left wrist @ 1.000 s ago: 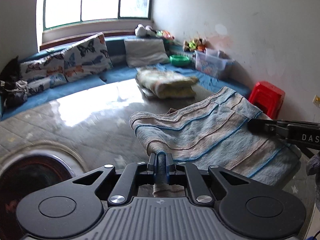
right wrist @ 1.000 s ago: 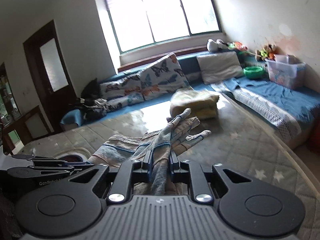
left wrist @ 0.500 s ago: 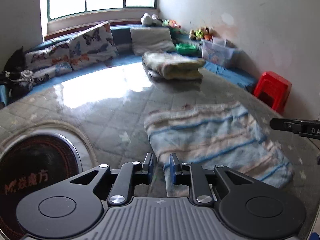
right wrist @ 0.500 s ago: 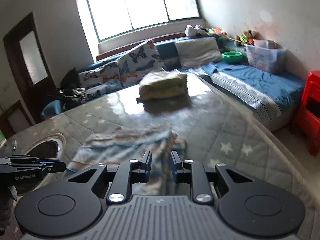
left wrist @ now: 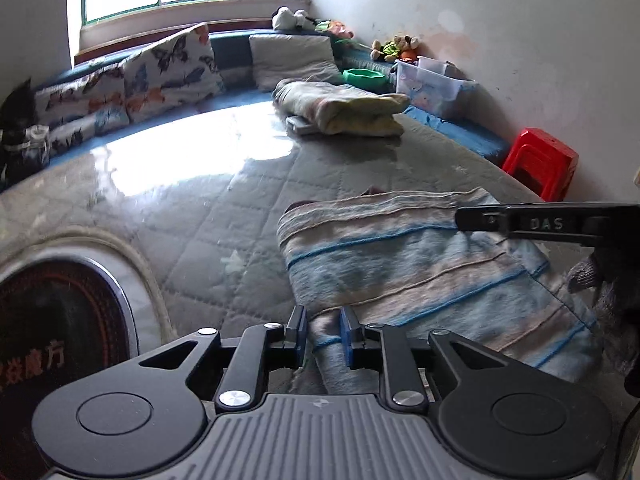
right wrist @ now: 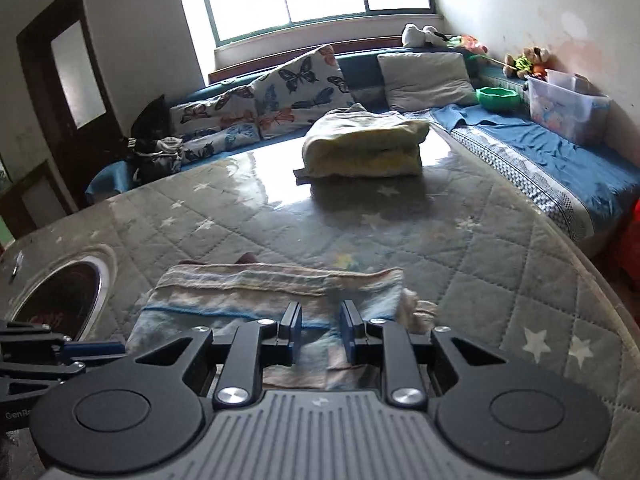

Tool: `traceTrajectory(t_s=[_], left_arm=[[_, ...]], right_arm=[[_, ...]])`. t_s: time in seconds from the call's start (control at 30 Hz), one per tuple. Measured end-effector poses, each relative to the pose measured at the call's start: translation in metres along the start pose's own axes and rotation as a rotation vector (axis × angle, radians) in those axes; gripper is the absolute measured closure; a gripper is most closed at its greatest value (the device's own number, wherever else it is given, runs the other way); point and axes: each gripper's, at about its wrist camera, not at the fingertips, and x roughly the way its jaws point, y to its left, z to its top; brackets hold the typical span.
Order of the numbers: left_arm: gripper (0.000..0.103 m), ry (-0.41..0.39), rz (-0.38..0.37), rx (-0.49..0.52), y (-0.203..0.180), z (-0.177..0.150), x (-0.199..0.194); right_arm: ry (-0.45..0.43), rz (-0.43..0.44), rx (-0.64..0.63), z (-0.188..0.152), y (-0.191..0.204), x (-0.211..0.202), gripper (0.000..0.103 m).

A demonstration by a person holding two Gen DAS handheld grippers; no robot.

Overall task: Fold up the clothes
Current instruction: 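Release the towel and open both grippers above it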

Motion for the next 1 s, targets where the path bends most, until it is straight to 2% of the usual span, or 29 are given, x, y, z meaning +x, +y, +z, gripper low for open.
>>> traceTrajectory(t_s=[0.03,0.1,0.17,0.27,0.37,0.6,0.67,0.9,1.0], left_arm=[[0.073,-0.001,0.001,-0.004,0.002,0.0,0.0],[0.074,-0.006,0.002,-0.009,0.003,-0.001,-0.004],[0.074,-0.013,-0.001,-0.011,0.002,-0.002,-0.009],[0.068,-0.029,-0.011,-0.01,-0.001,-0.005,-0.019],[0.062,-0.037,-0.026,0.003,-0.006,-0.011,-0.029],[0.049,-0.045,-0.051,0.046,-0.024,-0.03,-0.049],[0.048,-0.047,-0.053,0.068,-0.031,-0.036,-0.053],[0.032,-0.035,-0.05,0.112,-0.044,-0.052,-0.061],[0.031,-0.029,-0.041,0.111,-0.044,-0.057,-0.063]], right_arm=[[-0.009,-0.002,0.01,0.0,-0.002,-0.004,0.082],[-0.026,-0.004,0.023,-0.001,-0.006,-0.014,0.08],[-0.042,-0.005,0.031,-0.003,-0.009,-0.026,0.072],[-0.053,-0.008,0.028,-0.014,-0.01,-0.05,0.071],[-0.058,-0.011,0.031,-0.029,-0.012,-0.072,0.064],[-0.058,-0.02,0.069,-0.073,-0.011,-0.113,0.064],[-0.057,-0.019,0.077,-0.084,-0.009,-0.121,0.064],[-0.072,-0.035,0.08,-0.103,0.003,-0.126,0.065],[-0.082,-0.04,0.098,-0.106,0.004,-0.126,0.065]])
